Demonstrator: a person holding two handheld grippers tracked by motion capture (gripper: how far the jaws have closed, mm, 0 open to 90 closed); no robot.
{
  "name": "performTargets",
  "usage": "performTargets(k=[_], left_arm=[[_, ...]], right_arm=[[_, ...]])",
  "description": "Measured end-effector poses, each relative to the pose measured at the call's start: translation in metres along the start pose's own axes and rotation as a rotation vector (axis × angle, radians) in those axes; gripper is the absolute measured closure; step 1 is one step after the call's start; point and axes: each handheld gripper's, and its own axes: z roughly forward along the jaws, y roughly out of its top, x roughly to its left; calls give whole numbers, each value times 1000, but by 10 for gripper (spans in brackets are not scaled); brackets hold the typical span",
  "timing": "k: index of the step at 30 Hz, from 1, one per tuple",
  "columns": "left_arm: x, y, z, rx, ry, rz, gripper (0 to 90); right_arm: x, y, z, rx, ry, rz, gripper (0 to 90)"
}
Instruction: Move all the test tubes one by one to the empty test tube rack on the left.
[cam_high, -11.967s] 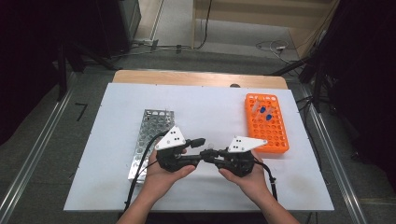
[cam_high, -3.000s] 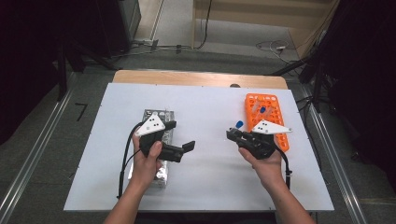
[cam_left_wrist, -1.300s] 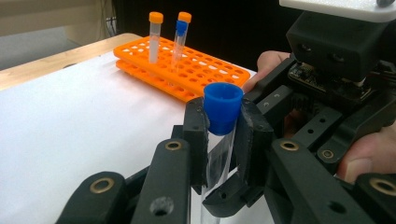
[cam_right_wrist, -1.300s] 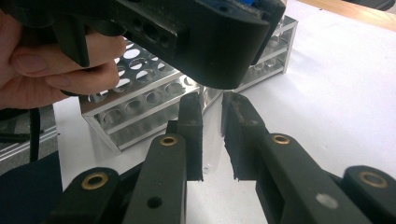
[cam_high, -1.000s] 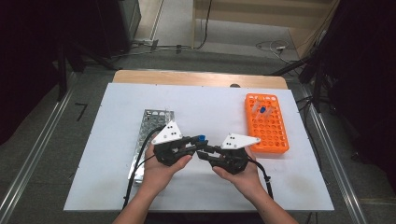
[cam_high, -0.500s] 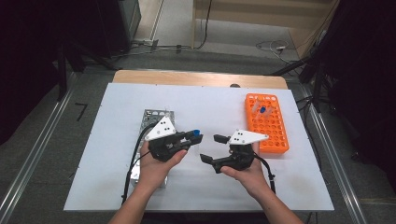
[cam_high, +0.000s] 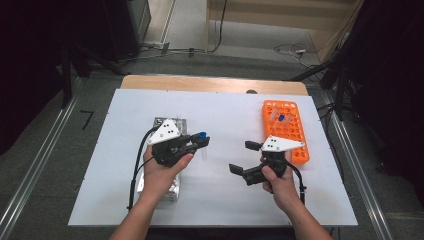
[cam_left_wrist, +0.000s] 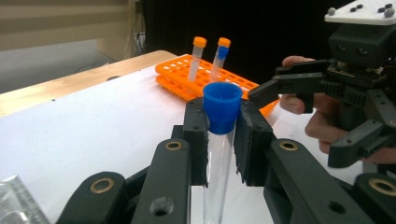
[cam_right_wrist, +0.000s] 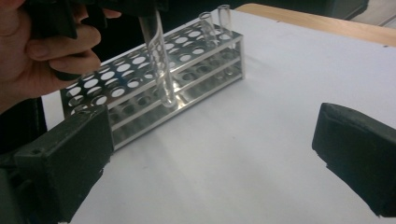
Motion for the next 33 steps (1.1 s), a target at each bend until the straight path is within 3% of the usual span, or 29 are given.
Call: performTargets(k=[10, 25, 33], left_arm=[[17, 3, -10, -24, 60, -17, 767], [46, 4, -24, -44, 160, -38, 768], [54, 0, -23, -39, 249, 4, 767]], right_arm=[[-22, -11, -28, -17, -59, 21, 0], [-45, -35, -75, -32, -172, 92, 0], [-49, -45, -92, -32, -186, 121, 0]])
